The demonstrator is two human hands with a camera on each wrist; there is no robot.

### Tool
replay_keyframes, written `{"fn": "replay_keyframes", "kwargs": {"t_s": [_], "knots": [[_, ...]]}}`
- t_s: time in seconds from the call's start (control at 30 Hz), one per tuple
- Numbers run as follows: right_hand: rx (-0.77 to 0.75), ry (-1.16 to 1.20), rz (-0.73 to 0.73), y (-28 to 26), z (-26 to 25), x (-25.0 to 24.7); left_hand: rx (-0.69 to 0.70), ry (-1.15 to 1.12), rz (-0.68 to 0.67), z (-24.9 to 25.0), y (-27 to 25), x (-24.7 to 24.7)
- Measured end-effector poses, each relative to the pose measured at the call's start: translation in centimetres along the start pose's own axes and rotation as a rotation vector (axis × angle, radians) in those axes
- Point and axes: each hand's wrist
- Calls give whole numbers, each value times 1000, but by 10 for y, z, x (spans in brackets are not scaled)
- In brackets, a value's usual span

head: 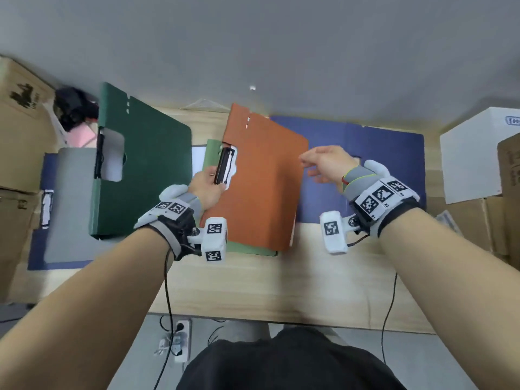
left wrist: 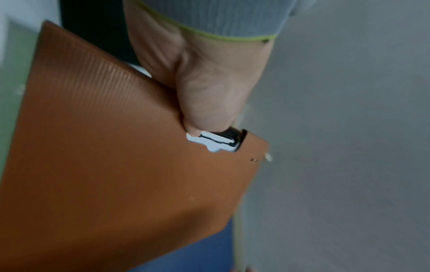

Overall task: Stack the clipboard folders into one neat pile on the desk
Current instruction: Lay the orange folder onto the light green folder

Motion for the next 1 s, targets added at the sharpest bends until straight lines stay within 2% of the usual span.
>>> {"fn": "replay_keyframes", "kwargs": {"t_s": [0.07, 0.17, 0.33, 0.5, 0.57, 0.67, 0.7, 0.87, 1.0], "knots": [[109, -97, -69, 13, 20, 22, -51, 53, 66, -31, 5, -12], [194, -191, -147, 26, 36, 54, -128, 168, 111, -60, 16, -18], [250, -238, -199, 36, 46, 87, -262, 433, 25, -83, 38, -11], [237, -263, -229, 39, 53, 87, -336, 430, -28, -74, 46, 1], [241, -287, -141, 42, 57, 71, -353, 462, -23, -69, 45, 0], [310, -290, 207, 52, 70, 34, -351, 455, -54, -63, 48, 0], [340, -275, 281, 55, 75, 22, -348, 449, -59, -63, 50, 2], [402, -149, 304, 67, 89, -10, -299, 439, -100, -94, 100, 16], [337, -155, 234, 63, 98, -18, -294, 408, -161, -96, 102, 33]]}}
Point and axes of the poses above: each hand's wrist, its own y-axis towards the middle knuckle, its own x-axis out of the palm, z = x × y, and after that the axes turned 3 degrees about -z, right-handed
